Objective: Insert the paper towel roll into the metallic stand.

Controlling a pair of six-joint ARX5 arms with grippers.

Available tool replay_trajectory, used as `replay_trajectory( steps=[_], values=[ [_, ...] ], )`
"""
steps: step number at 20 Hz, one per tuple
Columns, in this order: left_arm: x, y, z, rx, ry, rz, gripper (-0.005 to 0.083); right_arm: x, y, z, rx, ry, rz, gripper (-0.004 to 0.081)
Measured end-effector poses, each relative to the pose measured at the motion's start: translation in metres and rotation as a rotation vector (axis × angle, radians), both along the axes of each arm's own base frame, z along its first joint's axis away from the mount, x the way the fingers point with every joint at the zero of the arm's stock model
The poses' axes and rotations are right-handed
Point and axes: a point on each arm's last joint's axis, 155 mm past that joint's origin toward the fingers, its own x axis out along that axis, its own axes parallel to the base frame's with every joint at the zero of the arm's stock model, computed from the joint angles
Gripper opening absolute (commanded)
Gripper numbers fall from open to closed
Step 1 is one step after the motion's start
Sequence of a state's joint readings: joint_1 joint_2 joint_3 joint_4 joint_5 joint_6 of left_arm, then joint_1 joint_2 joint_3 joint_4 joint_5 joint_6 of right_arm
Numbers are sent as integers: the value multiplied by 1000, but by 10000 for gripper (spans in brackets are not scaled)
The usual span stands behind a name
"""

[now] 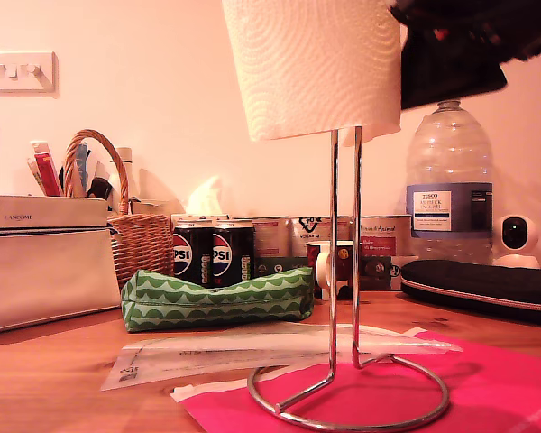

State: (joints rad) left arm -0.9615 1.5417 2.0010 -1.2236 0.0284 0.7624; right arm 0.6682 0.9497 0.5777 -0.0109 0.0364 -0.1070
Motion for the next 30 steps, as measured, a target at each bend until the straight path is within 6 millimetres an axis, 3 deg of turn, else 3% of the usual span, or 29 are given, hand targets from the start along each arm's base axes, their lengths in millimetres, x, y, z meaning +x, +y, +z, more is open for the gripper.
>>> replay_trajectory(
  steps=[2,8,11,15,21,26,30],
  values=[
    [-2,4,3,11,8,0,-21,-1,-1,-1,-20,16,2,-13],
    [-10,11,29,-28,3,3,-21,1,0,31,-43,-20,17,-13],
    [-12,13,27,-24,22,13,-21,-4,-4,16,-89,34,17,-7],
    [-6,18,27,-29,32,43,-21,-27,-4,-15,-116,189,70,112],
    [0,22,30,-38,28,63,-21,-41,-1,-25,-116,257,116,114],
    [-7,23,70,-141,-24,42,-21,-45,-5,-32,-140,285,115,114],
    [-9,26,72,-144,-26,42,-21,-45,-5,-33,-142,286,114,114]
  ],
)
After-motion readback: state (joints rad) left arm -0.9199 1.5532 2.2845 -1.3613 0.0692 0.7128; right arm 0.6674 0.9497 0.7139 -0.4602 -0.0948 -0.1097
